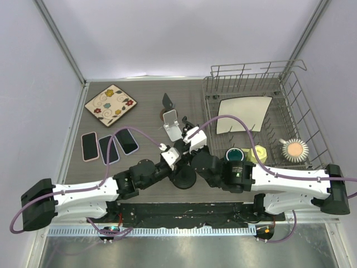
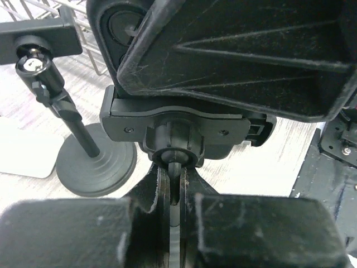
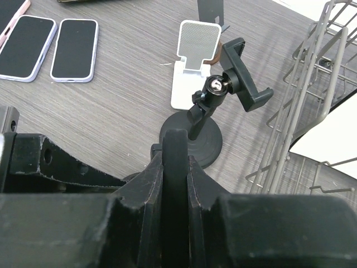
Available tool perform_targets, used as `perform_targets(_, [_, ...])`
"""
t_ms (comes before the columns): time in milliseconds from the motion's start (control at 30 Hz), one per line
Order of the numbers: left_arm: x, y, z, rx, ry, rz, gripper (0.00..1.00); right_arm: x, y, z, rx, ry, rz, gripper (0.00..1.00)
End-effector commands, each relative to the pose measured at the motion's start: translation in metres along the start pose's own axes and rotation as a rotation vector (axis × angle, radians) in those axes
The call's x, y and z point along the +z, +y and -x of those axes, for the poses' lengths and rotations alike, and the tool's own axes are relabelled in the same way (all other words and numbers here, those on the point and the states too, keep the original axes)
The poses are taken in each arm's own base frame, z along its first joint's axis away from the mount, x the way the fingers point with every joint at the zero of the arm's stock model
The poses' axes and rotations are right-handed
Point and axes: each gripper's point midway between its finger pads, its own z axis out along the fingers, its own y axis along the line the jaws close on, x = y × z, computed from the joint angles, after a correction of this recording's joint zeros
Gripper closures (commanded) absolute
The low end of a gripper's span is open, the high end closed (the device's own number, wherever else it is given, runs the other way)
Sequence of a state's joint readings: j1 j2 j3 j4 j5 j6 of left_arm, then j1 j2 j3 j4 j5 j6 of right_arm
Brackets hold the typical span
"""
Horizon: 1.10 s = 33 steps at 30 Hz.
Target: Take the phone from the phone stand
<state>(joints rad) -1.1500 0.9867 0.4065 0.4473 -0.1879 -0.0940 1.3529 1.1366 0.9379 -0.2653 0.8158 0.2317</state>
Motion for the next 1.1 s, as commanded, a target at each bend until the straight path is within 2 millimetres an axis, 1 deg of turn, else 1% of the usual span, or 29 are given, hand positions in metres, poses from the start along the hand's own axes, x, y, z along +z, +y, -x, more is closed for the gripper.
perform_targets(0, [0.011,0.019,0.042,-0.054,-0.125,0.108,1.0,-0.004,0.016,-0.039,-0.112,0.127,0.083,0.99])
perform_targets(33, [0.01,0.023,0.04,-0.073,-0.123,0.134,1.0,-0.004,0.015,-0.04,-0.11,0.131,0.079,0.99])
perform_targets(67, [0.009,0.037,0.037,-0.091,-0.121,0.214,1.0,-0.004,0.013,-0.043,-0.1,0.136,0.065,0.99])
perform_targets(100, [0.006,0.046,0.03,-0.135,-0.099,0.276,1.0,-0.006,0.009,-0.046,-0.104,0.151,0.052,0.99])
perform_targets(133, [0.004,0.056,0.028,-0.163,-0.088,0.348,1.0,-0.007,0.007,-0.049,-0.103,0.159,0.045,0.99])
perform_targets(167, [-0.011,0.085,0.01,-0.175,-0.032,0.54,1.0,-0.008,0.005,-0.049,-0.081,0.162,0.023,0.99])
perform_targets(200, [-0.018,0.095,0.005,-0.224,-0.026,0.619,1.0,-0.01,0.001,-0.057,-0.1,0.19,0.004,0.99])
perform_targets(267, [-0.032,0.11,-0.002,-0.231,-0.015,0.735,1.0,-0.013,0.0,-0.064,-0.102,0.211,-0.017,0.99])
perform_targets(300, [-0.034,0.112,-0.002,-0.248,-0.023,0.748,1.0,-0.015,-0.006,-0.07,-0.103,0.23,-0.05,0.99])
perform_targets(367, [-0.042,0.115,-0.005,-0.295,-0.054,0.774,1.0,-0.016,-0.01,-0.078,-0.112,0.251,-0.084,0.99])
perform_targets(433, [-0.049,0.12,-0.009,-0.311,-0.063,0.803,1.0,-0.02,-0.024,-0.082,-0.108,0.254,-0.15,0.99])
perform_targets(500, [-0.054,0.121,-0.007,-0.325,-0.081,0.805,1.0,-0.023,-0.038,-0.08,-0.108,0.239,-0.205,0.99])
perform_targets(533, [-0.056,0.121,-0.01,-0.329,-0.081,0.804,1.0,-0.024,-0.047,-0.073,-0.084,0.205,-0.255,0.99])
perform_targets(567, [-0.056,0.12,-0.007,-0.344,-0.095,0.795,1.0,-0.027,-0.052,-0.067,-0.052,0.183,-0.274,0.99])
perform_targets(633, [-0.055,0.117,-0.011,-0.349,-0.088,0.77,1.0,-0.029,-0.065,-0.06,-0.018,0.156,-0.325,0.99])
perform_targets(733, [-0.054,0.113,-0.012,-0.359,-0.083,0.741,1.0,-0.028,-0.075,-0.053,0.043,0.127,-0.368,0.99])
perform_targets(867, [-0.052,0.109,-0.016,-0.375,-0.078,0.714,1.0,-0.028,-0.09,-0.052,0.037,0.122,-0.451,0.99])
perform_targets(1000, [-0.055,0.108,-0.019,-0.392,-0.089,0.707,1.0,-0.025,-0.094,-0.052,0.003,0.126,-0.5,0.99])
perform_targets(1067, [-0.057,0.109,-0.017,-0.397,-0.097,0.705,1.0,-0.024,-0.096,-0.052,0.005,0.128,-0.516,0.99])
